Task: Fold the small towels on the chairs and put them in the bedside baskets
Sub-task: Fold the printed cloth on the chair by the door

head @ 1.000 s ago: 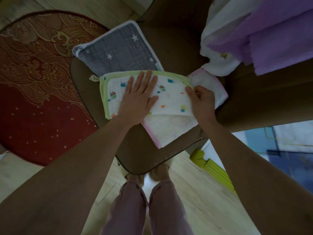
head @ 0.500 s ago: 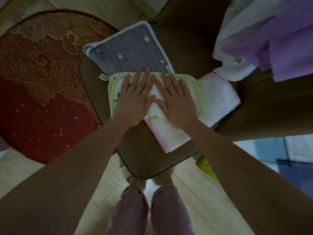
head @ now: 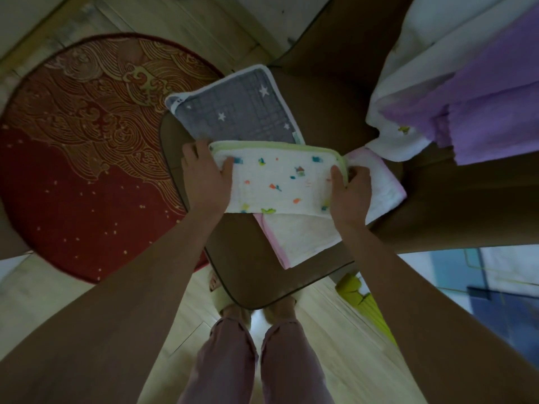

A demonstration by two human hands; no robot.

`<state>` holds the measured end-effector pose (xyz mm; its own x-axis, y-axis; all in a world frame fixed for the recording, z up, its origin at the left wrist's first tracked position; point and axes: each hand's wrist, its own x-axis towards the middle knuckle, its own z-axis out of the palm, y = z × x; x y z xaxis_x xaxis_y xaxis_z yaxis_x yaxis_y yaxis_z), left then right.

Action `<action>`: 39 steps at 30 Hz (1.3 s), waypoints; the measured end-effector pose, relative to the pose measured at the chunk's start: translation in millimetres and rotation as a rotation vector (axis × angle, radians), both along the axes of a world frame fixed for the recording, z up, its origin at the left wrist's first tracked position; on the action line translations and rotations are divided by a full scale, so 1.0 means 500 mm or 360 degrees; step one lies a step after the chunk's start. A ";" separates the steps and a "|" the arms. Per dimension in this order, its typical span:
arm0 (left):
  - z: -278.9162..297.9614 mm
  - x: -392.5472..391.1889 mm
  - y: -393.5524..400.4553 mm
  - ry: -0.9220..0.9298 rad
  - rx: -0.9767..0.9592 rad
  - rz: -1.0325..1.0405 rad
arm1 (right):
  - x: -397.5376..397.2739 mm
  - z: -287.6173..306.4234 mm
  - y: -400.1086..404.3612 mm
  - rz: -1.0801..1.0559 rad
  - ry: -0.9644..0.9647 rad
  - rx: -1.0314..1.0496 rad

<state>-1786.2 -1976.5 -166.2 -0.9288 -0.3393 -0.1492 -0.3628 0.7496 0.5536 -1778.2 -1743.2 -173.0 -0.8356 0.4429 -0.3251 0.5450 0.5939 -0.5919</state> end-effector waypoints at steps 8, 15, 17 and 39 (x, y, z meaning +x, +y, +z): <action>0.027 0.005 -0.014 -0.0259 0.0280 0.0246 | 0.007 0.017 -0.057 -0.0002 -0.0319 -0.0106; 0.050 0.015 -0.069 -0.0106 0.0349 0.0180 | 0.019 0.024 -0.141 -0.0061 -0.0330 -0.0374; 0.065 0.026 -0.073 -0.0028 0.0383 0.0209 | 0.023 0.048 -0.123 -0.0071 -0.0224 -0.0478; 0.129 0.243 -0.008 -0.0543 0.0552 0.0166 | 0.000 0.161 -0.002 0.1041 -0.0106 0.0509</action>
<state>-1664.8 -1980.2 -101.5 -0.7712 -0.3043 -0.5592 -0.6298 0.4925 0.6006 -1778.3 -1744.0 -92.8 -0.9447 -0.0581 -0.3228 0.0485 0.9486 -0.3128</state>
